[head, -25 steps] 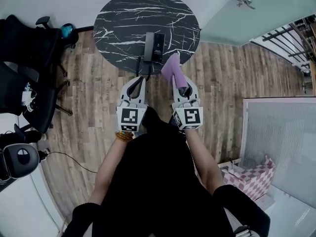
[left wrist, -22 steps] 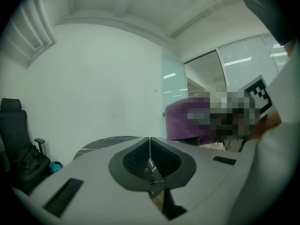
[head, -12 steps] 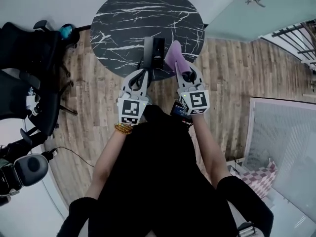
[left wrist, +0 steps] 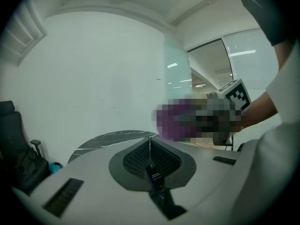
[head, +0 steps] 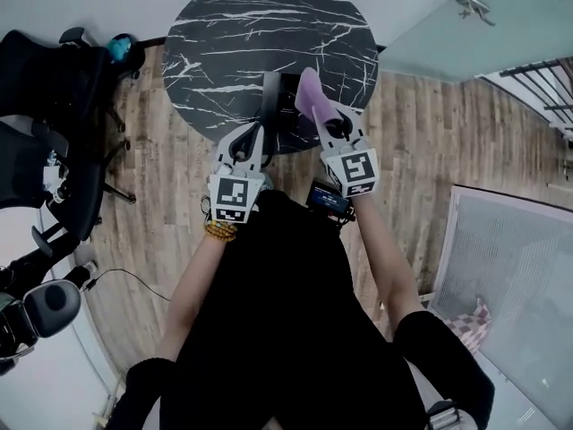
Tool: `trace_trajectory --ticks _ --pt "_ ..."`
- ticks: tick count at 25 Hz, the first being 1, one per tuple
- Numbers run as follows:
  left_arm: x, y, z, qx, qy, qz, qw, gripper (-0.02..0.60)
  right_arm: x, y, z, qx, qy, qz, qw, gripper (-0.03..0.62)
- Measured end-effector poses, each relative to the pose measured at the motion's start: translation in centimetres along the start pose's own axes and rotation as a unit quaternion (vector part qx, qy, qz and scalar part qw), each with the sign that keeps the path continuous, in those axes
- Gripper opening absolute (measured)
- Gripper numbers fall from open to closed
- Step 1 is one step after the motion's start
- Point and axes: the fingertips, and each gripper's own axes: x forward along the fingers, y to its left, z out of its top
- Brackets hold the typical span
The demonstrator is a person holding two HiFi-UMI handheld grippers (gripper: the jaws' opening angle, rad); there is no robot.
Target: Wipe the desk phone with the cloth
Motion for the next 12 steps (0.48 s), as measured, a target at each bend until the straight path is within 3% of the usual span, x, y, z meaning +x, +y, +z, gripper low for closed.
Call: trace_trajectory --ticks 3,8,12 --pt "0.5 0.9 -0.6 -0.007 0.006 0.000 1.0000 0.020 1.6 -0.4 -0.3 -0.033 0.016 0.005 0.999 0.058" --pt "2.0 3.1 -0.5 -0.009 0.004 0.004 0.9999 0.020 4.7 -2.0 0.8 -0.107 -0.003 -0.027 0.994 0.058" --pt "3.3 3.8 -0.4 -0.014 0.008 -0.001 0.9999 0.020 8.3 -2.5 -1.1 -0.156 0.044 0.005 0.987 0.058"
